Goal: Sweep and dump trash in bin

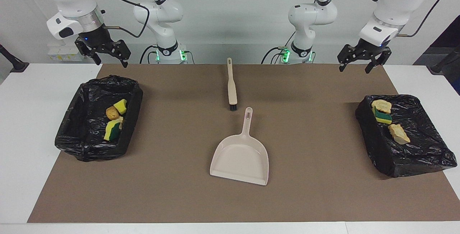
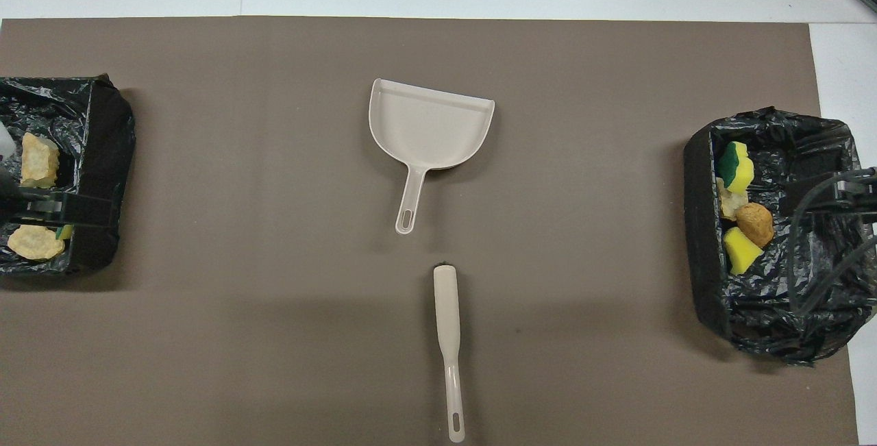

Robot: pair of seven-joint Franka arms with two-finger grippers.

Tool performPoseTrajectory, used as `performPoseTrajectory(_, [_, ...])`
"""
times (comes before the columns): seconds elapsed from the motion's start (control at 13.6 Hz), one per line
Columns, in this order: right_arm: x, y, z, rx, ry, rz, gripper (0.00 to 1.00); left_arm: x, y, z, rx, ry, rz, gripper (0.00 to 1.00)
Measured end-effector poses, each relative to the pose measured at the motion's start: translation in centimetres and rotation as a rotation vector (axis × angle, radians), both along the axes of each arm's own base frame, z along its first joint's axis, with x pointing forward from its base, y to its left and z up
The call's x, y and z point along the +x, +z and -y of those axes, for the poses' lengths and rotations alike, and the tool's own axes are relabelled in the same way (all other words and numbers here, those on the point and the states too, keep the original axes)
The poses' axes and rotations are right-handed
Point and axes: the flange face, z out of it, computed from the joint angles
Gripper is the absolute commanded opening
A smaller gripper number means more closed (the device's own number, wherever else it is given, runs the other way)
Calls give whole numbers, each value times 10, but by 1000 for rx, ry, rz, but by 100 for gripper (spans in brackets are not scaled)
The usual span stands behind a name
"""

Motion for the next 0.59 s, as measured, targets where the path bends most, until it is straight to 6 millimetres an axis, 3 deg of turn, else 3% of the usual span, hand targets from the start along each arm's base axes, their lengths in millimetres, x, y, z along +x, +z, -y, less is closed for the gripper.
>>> performPoseTrajectory(0.22, [0, 0, 0, 0, 0, 0, 100, 13, 15, 0, 1, -3, -25, 100])
performPoseTrajectory(0.44, [0, 0, 0, 0, 0, 0, 100, 37, 19, 0, -2, -4, -44, 100])
performPoseTrajectory(0.59, [0, 0, 0, 0, 0, 0, 100, 41, 18, 1, -2, -9, -47, 100])
